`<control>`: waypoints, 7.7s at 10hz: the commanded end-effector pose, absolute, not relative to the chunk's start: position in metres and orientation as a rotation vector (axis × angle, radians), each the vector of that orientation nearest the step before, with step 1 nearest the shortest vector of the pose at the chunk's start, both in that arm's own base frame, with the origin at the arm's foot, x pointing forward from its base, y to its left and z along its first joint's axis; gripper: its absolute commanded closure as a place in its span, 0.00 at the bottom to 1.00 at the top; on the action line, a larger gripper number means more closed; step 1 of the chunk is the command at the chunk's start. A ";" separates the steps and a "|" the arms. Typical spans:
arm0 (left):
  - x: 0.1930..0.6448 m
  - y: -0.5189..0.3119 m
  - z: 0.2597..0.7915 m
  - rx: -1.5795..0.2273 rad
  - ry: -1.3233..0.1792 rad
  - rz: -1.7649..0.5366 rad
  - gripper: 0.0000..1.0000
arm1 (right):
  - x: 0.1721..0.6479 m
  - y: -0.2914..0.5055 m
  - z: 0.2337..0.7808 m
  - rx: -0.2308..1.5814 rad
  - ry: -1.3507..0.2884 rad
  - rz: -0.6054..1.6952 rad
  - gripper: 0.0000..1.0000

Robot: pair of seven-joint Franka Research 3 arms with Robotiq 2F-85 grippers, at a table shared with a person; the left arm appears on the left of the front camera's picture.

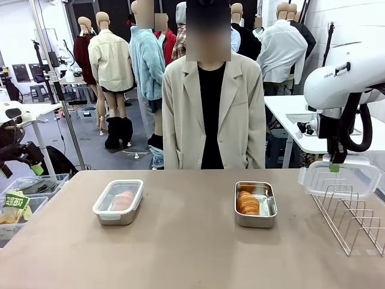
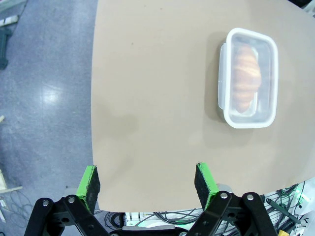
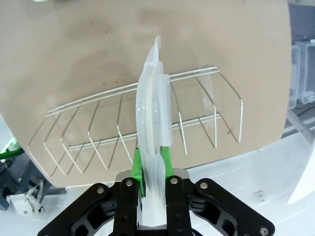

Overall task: Place the bread in airtight containers.
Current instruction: Pick up one Airtight Container lid and hand it to the human, then release when the human grabs the Airtight Container lid.

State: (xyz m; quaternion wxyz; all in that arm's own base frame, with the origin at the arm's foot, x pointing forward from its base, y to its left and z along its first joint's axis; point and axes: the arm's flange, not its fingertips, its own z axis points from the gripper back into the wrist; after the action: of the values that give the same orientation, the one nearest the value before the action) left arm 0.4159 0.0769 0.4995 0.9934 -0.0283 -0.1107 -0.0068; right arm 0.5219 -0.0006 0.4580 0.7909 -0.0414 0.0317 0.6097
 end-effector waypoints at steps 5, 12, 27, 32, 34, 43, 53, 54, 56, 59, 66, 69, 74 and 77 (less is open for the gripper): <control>0.415 0.077 0.499 -0.051 -0.232 0.003 0.00 | 0.462 0.005 0.550 -0.224 -0.153 1.497 1.00; 0.415 0.077 0.499 -0.051 -0.232 0.003 0.00 | 0.481 0.111 0.612 -0.309 -0.639 1.648 1.00; 0.415 0.077 0.499 -0.051 -0.232 0.003 0.00 | 0.500 0.101 0.628 -0.231 -0.451 1.669 0.00; 0.415 0.077 0.499 -0.051 -0.232 0.003 0.00 | 0.472 -0.015 0.618 0.249 -0.163 1.635 0.00; 0.415 0.077 0.499 -0.051 -0.232 0.003 0.00 | 0.466 -0.030 0.598 0.308 -0.118 1.639 0.00; 0.415 0.077 0.499 -0.051 -0.232 0.003 0.00 | 0.462 -0.037 0.581 0.322 -0.101 1.621 0.00; 0.415 0.077 0.499 -0.051 -0.232 0.003 0.00 | 0.462 -0.037 0.581 0.322 -0.101 1.621 0.00; 0.415 0.077 0.499 -0.051 -0.232 0.003 0.00 | 0.462 -0.037 0.581 0.322 -0.101 1.621 0.00; 0.415 0.077 0.499 -0.051 -0.232 0.003 0.00 | 0.462 -0.037 0.581 0.322 -0.101 1.621 0.00; 0.415 0.077 0.499 -0.051 -0.232 0.003 0.00 | 0.462 -0.037 0.581 0.322 -0.101 1.621 0.00; 0.415 0.077 0.499 -0.051 -0.232 0.003 0.00 | 0.462 -0.037 0.581 0.322 -0.101 1.621 0.00; 0.415 0.077 0.499 -0.051 -0.232 0.003 0.00 | 0.462 -0.037 0.581 0.322 -0.101 1.621 0.00; 0.415 0.077 0.499 -0.051 -0.232 0.003 0.00 | 0.462 -0.037 0.581 0.322 -0.101 1.621 0.00; 0.415 0.077 0.499 -0.051 -0.232 0.003 0.00 | 0.462 -0.037 0.581 0.322 -0.101 1.621 0.00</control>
State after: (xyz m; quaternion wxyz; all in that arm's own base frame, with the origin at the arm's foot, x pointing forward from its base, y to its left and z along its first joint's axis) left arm 0.4159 0.0770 0.4995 0.9934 -0.0282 -0.1107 -0.0066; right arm 0.4634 -0.0363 0.5800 0.6773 0.1457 -0.0488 0.7195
